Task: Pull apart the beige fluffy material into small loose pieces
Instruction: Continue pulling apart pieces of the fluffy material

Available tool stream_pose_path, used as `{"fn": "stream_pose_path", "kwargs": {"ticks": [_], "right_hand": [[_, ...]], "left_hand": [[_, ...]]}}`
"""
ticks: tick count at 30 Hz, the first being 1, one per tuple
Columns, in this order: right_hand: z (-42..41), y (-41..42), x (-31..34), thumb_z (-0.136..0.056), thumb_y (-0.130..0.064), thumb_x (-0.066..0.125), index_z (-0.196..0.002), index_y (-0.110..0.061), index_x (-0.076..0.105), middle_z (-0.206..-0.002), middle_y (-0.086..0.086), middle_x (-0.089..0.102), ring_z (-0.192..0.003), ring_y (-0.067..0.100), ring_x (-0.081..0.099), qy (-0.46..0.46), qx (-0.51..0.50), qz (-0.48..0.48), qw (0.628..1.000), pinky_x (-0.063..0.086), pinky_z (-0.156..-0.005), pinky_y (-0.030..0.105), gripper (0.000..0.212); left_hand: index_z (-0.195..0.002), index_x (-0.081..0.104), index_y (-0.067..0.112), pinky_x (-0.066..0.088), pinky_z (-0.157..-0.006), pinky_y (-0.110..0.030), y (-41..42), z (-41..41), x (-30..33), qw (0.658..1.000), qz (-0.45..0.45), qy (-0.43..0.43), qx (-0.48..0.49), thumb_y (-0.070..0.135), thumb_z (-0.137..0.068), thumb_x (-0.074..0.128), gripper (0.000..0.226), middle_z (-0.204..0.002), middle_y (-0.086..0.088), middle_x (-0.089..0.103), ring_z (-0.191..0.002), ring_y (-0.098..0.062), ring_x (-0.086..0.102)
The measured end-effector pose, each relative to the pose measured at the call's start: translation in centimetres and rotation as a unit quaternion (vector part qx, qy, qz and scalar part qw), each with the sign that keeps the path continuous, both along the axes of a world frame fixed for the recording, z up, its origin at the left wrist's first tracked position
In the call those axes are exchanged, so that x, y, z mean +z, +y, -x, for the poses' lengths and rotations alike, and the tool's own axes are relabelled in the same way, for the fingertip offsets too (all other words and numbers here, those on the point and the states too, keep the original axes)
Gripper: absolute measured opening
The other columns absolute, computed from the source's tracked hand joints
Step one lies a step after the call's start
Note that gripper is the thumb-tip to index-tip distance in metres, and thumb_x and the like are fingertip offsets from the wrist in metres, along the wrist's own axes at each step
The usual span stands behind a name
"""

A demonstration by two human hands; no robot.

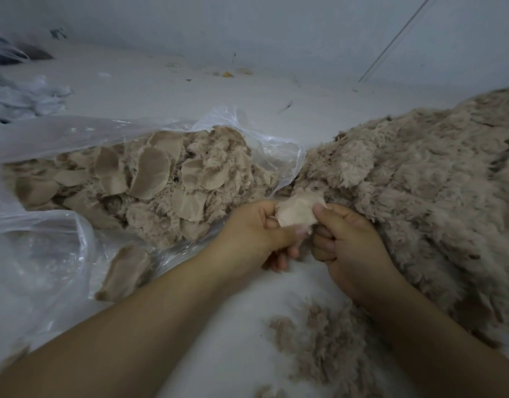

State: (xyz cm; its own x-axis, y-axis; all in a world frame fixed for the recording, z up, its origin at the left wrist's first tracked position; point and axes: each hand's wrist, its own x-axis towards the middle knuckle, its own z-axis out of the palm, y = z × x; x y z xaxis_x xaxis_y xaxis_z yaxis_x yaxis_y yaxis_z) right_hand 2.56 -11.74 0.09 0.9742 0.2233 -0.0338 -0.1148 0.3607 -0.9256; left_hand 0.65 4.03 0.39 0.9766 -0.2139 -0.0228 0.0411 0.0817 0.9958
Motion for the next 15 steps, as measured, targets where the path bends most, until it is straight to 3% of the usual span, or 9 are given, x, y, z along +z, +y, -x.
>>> {"fn": "stream_pose_path", "kwargs": {"ticks": [2, 5, 7, 9, 12, 15], "right_hand": [[0.1, 0.0, 0.1, -0.082, -0.030, 0.060, -0.051, -0.021, 0.057, -0.048, -0.002, 0.028, -0.037, 0.005, 0.021, -0.010, 0.014, 0.006, 1.000, 0.020, -0.036, 0.016, 0.032], [0.5, -0.1, 0.1, -0.083, -0.025, 0.064, -0.066, -0.015, 0.069, -0.044, -0.003, 0.047, -0.035, 0.004, 0.037, -0.043, 0.029, 0.046, 0.998, 0.030, -0.035, 0.015, 0.020], [0.6, -0.1, 0.0, -0.088, -0.015, 0.062, -0.081, 0.000, 0.069, -0.046, 0.000, 0.057, -0.036, 0.004, 0.048, -0.044, 0.021, 0.041, 0.998, 0.037, -0.037, 0.013, 0.018], [0.5, -0.1, -0.2, -0.089, -0.014, 0.062, -0.093, 0.012, 0.063, -0.050, 0.002, 0.056, -0.038, 0.004, 0.047, -0.024, -0.003, 0.034, 0.999, 0.036, -0.037, 0.013, 0.026], [0.3, -0.1, -0.3, -0.088, -0.019, 0.062, -0.080, 0.003, 0.060, -0.050, 0.003, 0.044, -0.040, 0.005, 0.032, -0.022, -0.025, 0.043, 0.999, 0.030, -0.037, 0.016, 0.024], [0.3, -0.1, -0.1, -0.087, -0.023, 0.060, -0.063, -0.014, 0.061, -0.046, -0.006, 0.040, -0.039, 0.003, 0.027, -0.020, -0.021, 0.024, 0.999, 0.025, -0.037, 0.017, 0.026]], "left_hand": [[-0.099, 0.060, -0.005, 0.042, -0.039, -0.020, 0.1, 0.1, -0.1, 1.000, -0.008, 0.003, -0.011, 0.005, -0.086, 0.070, 0.020, -0.057, -0.008, 0.065, -0.038, -0.015, 0.053], [-0.092, 0.059, -0.006, 0.043, -0.041, -0.020, 0.0, 0.3, 0.2, 1.000, -0.013, 0.012, -0.016, 0.001, -0.083, 0.071, 0.017, -0.057, -0.010, 0.065, -0.039, -0.015, 0.054], [-0.092, 0.058, -0.007, 0.042, -0.042, -0.021, 0.0, 0.4, 0.4, 1.000, -0.015, 0.015, -0.021, 0.001, -0.082, 0.072, 0.019, -0.058, -0.011, 0.065, -0.039, -0.016, 0.055], [-0.088, 0.057, -0.003, 0.041, -0.043, -0.023, 0.3, 0.4, 0.5, 0.999, -0.014, 0.023, -0.026, 0.001, -0.080, 0.072, 0.018, -0.057, -0.012, 0.065, -0.038, -0.018, 0.056], [-0.082, 0.054, 0.002, 0.046, -0.041, -0.024, 1.1, 0.5, 0.9, 0.994, -0.013, 0.058, -0.091, 0.002, -0.071, 0.075, 0.024, -0.055, -0.016, 0.065, -0.036, -0.021, 0.056], [-0.079, 0.059, 0.002, 0.052, -0.046, -0.027, 2.2, 0.7, 1.4, 0.965, -0.058, 0.079, -0.242, -0.002, -0.073, 0.077, 0.019, -0.061, -0.018, 0.067, -0.042, -0.023, 0.061]]}}
